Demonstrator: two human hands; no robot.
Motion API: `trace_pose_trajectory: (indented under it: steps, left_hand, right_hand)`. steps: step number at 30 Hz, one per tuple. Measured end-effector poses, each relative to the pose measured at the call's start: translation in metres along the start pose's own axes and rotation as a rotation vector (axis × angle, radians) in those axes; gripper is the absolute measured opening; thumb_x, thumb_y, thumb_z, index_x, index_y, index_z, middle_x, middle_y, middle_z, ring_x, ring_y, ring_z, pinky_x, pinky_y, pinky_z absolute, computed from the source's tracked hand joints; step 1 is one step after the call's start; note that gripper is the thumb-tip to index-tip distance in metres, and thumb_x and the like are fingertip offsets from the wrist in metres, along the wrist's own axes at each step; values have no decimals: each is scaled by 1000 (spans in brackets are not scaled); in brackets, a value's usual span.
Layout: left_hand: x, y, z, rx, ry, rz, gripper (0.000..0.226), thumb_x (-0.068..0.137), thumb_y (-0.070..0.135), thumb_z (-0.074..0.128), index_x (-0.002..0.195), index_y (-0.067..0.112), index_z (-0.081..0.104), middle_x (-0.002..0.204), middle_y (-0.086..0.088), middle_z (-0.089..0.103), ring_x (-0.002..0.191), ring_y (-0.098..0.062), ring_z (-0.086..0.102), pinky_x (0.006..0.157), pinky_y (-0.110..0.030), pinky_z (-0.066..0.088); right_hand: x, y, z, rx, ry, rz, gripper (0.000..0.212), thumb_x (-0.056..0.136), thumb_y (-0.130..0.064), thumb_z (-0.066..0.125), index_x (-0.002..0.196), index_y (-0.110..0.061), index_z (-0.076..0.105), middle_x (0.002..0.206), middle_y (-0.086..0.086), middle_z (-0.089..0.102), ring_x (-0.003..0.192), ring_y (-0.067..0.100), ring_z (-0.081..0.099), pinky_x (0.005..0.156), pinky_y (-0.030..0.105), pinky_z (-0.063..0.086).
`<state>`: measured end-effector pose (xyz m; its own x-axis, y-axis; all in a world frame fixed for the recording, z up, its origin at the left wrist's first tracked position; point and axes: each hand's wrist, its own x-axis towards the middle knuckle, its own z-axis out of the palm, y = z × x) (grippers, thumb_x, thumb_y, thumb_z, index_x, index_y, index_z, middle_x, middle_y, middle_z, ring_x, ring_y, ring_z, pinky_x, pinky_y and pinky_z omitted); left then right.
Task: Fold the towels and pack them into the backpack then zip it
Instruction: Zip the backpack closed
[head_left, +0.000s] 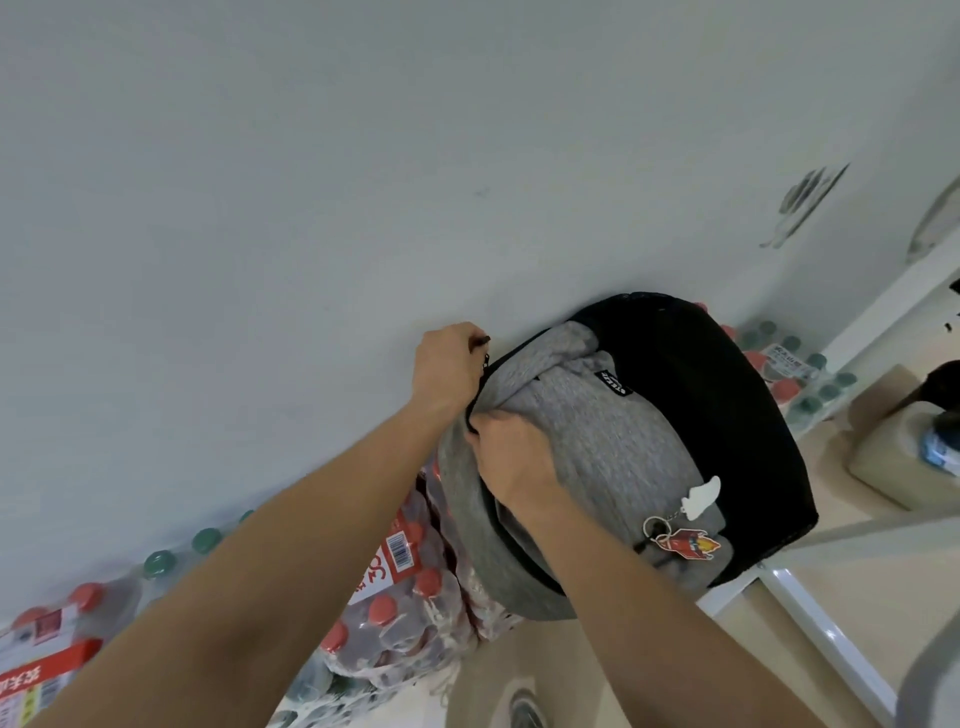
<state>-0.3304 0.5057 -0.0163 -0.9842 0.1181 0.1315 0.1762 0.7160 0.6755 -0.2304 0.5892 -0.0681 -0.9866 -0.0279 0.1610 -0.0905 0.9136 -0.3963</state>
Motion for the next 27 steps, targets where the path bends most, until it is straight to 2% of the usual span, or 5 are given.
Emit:
trace_pose_trajectory:
  steps: [3, 13, 17, 21, 27]
  left_hand:
    - [17, 17, 11, 100, -30, 60, 20, 90, 13, 58, 101, 12, 75, 93, -8, 75, 86, -25, 69, 83, -33, 54]
    - [53, 43, 53, 145, -62, 136, 21, 89, 9, 58, 101, 10, 76, 99, -9, 74, 92, -23, 66, 78, -21, 42]
    - [51, 37, 57, 141, -66, 168, 19, 88, 10, 60, 99, 10, 76, 97, -9, 74, 91, -24, 67, 85, -30, 51]
    - [52, 32, 55, 59, -99, 146, 18, 86, 8, 62, 98, 11, 75, 91, -7, 75, 85, -21, 69, 85, -33, 55]
    - [63, 30, 55, -96, -233, 36, 18, 88, 3, 61, 83, 18, 70, 77, -6, 71, 70, -23, 69, 75, -46, 60]
  right_hand:
    - [-6, 3, 13, -29, 69, -9, 13, 91, -20, 65, 80, -15, 69, 75, 3, 67, 66, 21, 63, 51, 30, 51]
    - [-10, 14, 25, 28, 58, -74, 8, 83, -14, 71, 78, -16, 66, 72, 0, 63, 66, 21, 60, 47, 27, 43]
    - [-5, 24, 4, 48, 61, -89, 27, 96, -37, 49, 96, -20, 70, 91, 3, 65, 86, 25, 59, 71, 39, 50]
    - [13, 48, -22, -49, 229, -21, 28, 90, -34, 55, 116, -26, 62, 124, 6, 52, 101, 28, 49, 80, 42, 45]
    - [28, 73, -7, -63, 142, -99, 41, 84, -17, 68, 124, -26, 67, 114, 8, 58, 95, 31, 55, 62, 41, 55]
